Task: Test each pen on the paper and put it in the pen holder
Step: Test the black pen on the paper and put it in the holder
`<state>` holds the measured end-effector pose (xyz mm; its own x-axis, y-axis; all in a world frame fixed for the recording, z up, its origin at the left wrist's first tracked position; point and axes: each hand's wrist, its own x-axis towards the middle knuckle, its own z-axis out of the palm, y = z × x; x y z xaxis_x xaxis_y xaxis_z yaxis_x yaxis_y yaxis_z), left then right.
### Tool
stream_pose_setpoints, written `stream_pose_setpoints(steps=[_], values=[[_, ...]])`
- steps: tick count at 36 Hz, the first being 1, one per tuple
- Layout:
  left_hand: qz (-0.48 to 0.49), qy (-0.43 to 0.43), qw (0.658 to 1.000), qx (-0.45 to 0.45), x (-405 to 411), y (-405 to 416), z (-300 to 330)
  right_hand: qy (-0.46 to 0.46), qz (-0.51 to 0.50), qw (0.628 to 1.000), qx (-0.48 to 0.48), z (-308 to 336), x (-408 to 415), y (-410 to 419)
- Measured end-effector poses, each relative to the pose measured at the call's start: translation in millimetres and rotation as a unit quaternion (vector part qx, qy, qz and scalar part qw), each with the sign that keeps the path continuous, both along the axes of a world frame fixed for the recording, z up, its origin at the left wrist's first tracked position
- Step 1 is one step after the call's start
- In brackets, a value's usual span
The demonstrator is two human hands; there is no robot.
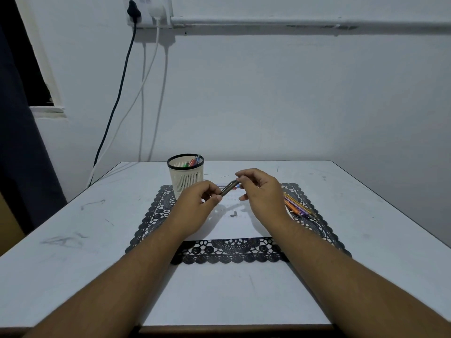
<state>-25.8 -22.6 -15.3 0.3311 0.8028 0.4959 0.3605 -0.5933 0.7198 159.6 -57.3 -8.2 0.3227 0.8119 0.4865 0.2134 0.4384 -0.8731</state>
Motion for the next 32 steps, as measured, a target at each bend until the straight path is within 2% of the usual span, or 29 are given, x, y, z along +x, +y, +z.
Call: stream_pose_setpoints(steps=[9, 13, 16, 20, 24, 32], values=[[-0.002, -0.044, 0.999, -0.03, -0.9, 2.3, 1.0, 0.003, -0.004, 1.0, -0.024, 1.0, 8.8, 3.0], [-0.002, -0.053, 0.998, -0.04, -3.0, 5.9, -0.4, -0.109, 0.016, 0.989, -0.094, -3.6, 15.0, 5.2], [0.001, -0.052, 0.998, -0.043, -3.8, 8.2, -1.7, -0.216, 0.046, 0.963, -0.154, -10.6, 14.9, 4.0], [0.005, -0.053, 0.998, -0.045, -4.5, 9.2, -1.8, -0.297, 0.055, 0.932, -0.2, -14.0, 15.9, 3.3], [0.006, -0.048, 0.998, -0.045, -4.6, 9.5, -2.0, -0.332, 0.061, 0.916, -0.219, -13.7, 18.1, 4.7], [0.013, -0.03, 0.999, -0.043, -5.2, 11.4, -3.6, -0.35, 0.051, 0.908, -0.224, -14.4, 18.5, 6.0]])
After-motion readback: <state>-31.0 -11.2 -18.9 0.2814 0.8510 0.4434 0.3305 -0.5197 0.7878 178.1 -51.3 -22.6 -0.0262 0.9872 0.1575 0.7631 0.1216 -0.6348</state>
